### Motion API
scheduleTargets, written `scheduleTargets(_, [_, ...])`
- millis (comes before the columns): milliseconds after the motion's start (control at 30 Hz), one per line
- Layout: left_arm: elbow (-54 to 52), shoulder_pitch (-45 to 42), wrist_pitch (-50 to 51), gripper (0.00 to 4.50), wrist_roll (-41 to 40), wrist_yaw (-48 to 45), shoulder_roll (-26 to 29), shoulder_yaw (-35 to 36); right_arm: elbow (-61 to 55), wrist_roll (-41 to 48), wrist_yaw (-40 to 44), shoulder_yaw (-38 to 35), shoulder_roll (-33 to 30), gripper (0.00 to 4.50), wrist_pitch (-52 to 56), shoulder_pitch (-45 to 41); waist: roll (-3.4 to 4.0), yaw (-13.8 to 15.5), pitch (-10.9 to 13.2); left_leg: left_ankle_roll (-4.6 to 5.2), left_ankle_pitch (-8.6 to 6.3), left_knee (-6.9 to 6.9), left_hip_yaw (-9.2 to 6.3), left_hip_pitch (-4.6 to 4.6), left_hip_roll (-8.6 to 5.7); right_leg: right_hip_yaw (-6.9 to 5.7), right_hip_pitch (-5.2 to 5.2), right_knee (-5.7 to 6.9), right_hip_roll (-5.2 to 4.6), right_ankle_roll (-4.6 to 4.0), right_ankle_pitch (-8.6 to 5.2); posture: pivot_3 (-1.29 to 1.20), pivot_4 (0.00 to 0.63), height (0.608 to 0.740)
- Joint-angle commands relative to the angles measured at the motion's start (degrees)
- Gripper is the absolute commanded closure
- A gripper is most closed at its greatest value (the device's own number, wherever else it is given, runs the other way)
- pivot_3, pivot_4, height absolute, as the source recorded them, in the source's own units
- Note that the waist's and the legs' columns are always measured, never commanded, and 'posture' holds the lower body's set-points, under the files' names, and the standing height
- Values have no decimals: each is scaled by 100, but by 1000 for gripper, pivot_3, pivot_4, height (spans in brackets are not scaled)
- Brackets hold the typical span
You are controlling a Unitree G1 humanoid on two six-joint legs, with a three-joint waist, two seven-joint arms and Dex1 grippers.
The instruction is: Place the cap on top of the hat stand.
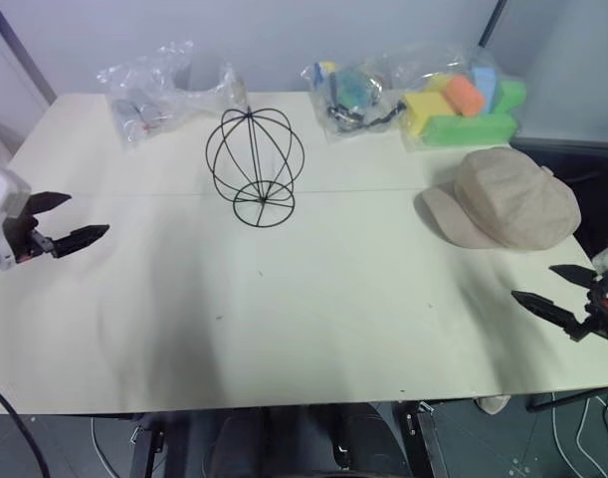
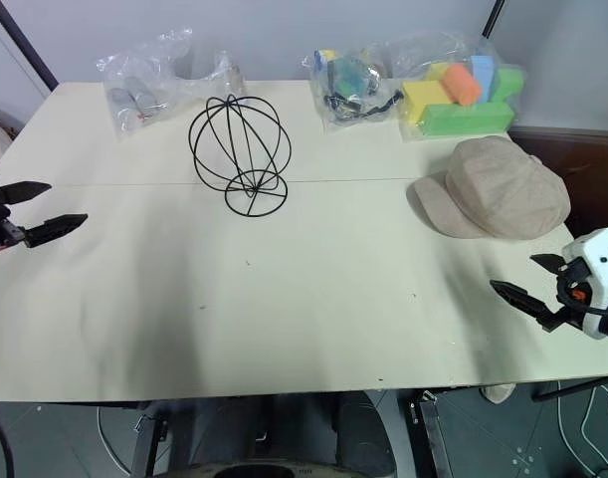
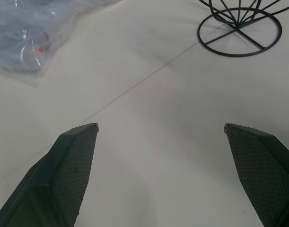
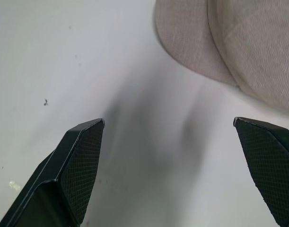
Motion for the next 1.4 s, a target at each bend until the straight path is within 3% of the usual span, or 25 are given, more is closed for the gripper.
scheduleTargets(33, [69, -144, -167, 26, 63, -38, 67, 17, -289, 53, -64, -285, 73, 0, 31, 82, 0, 0, 0, 0, 0, 0, 0, 0, 0, 0, 0, 0, 1, 0, 0, 0, 150, 740])
scheduleTargets(300, [263, -455, -189, 26, 120, -19, 19, -109, -450, 10, -225, -244, 150, 0, 41, 79, 0, 1, 0, 0, 0, 1, -1, 1, 1, 0, 1, 2, 5, 1, 0, 0, 150, 740])
scheduleTargets(500, [-239, -583, 405, 26, -303, -319, -29, -164, -437, -390, -754, 147, -246, 0, 367, -518, 0, -4, 0, 0, 0, 5, -1, 1, 1, 0, 1, 5, 5, 1, 1, 0, 150, 740])
scheduleTargets(700, [-2525, -121, 2117, 26, -1799, -1042, 208, -80, -1712, -1315, -2022, 1638, -756, 0, 1381, -1816, 3, -37, 2, 0, 0, 6, -1, -1, 7, 3, -4, 9, 7, 0, 0, 0, 150, 740])
scheduleTargets(867, [-3427, -703, 2969, 26, -2711, -908, 40, -376, -2398, -2530, -3216, 3834, -275, 0, 2445, -3198, 4, -18, 3, 0, 0, 8, -8, -3, 8, 2, -11, 11, 17, -2, -1, 0, 150, 740])
scheduleTargets(967, [-3641, -984, 2936, 26, -2665, -943, -76, -782, -1973, -3266, -3723, 4989, 345, 0, 2656, -3866, 6, -11, 4, 0, 0, 14, -9, -7, 2, 2, -9, 10, 16, -3, -1, 0, 150, 740])
scheduleTargets(1100, [-3481, -1340, 2808, 26, -2481, -926, -305, -1170, -572, -4355, -4113, 6123, 751, 0, 2077, -4416, 6, -3, 5, 1, 1, 21, -9, -20, -4, 4, -16, 11, 15, -2, 0, 0, 150, 740])
scheduleTargets(1400, [-3369, -1719, 2775, 26, -2436, -925, -543, -1344, 2744, -5434, -4553, 6585, 1451, 0, 516, -5306, 4, -54, 6, 2, 3, 30, -10, -67, -6, 6, -63, 24, 17, 22, 14, 0, 150, 740])
